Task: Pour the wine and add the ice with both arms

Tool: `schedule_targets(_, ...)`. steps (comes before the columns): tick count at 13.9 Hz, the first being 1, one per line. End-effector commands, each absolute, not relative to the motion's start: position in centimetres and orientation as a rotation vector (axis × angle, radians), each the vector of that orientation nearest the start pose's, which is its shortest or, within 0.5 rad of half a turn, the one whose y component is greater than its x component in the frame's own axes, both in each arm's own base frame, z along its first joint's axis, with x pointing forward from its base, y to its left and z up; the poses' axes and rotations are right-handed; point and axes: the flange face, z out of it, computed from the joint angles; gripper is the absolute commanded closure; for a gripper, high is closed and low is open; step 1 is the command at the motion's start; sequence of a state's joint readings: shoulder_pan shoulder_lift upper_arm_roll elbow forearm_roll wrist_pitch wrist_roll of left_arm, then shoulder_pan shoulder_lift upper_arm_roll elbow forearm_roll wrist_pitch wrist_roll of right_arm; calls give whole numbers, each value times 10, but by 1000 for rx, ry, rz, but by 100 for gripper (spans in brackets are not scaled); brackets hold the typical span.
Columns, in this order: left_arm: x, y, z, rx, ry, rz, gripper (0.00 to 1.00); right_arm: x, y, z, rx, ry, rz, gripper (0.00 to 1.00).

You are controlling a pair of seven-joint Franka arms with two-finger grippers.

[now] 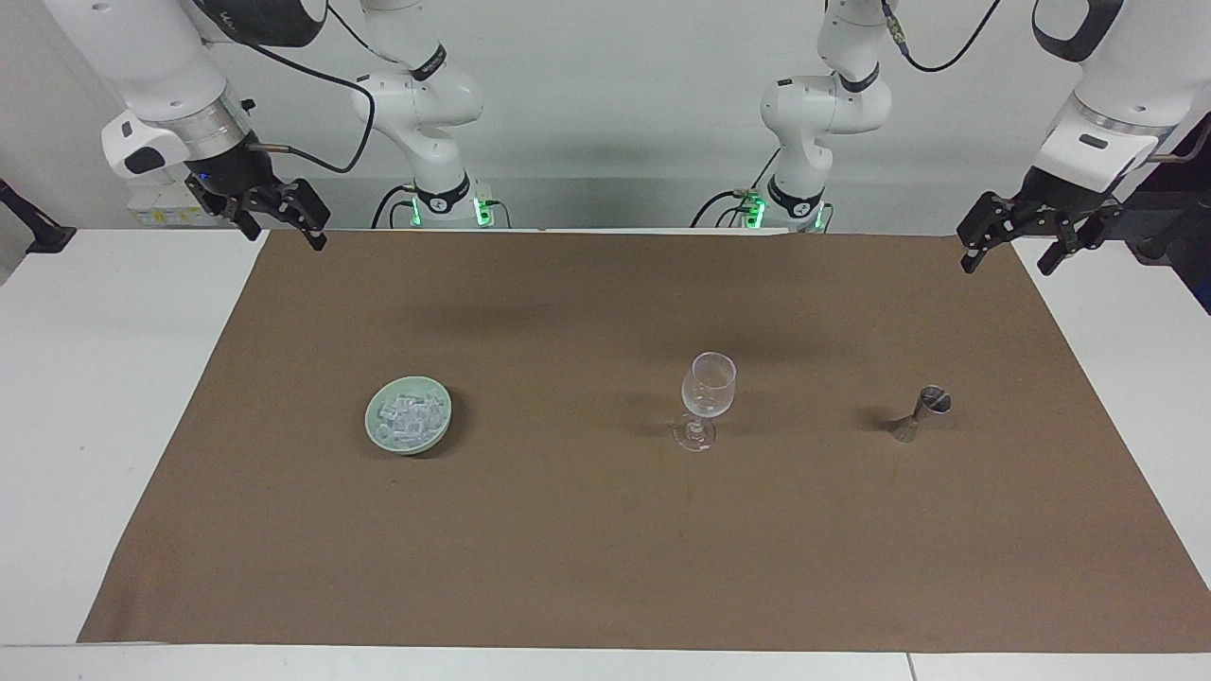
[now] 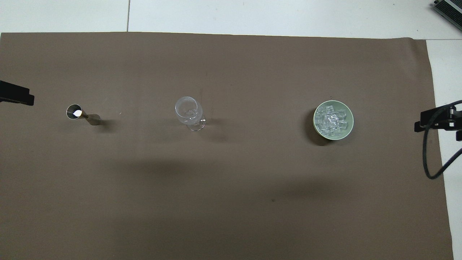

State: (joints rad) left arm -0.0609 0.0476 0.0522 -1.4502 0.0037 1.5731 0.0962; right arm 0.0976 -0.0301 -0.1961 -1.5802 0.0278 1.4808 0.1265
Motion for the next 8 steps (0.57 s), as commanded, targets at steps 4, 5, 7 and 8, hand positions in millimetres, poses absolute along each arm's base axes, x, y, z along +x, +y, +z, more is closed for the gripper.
schedule_targets(4,571,-6,654,-3108,169,-113,0,528,-52,628,-3062,318,103,0)
schedule_targets(5,572,-6,654,-3108,169,-118,0,528,-51,628,-3062,316,103,0)
schedule_targets(7,571,-5,653,-3108,166,-113,0,528,-52,628,-3062,318,103,0)
schedule_targets(8,572,-6,651,-3109,169,-99,0,528,-52,628,-3062,318,103,0)
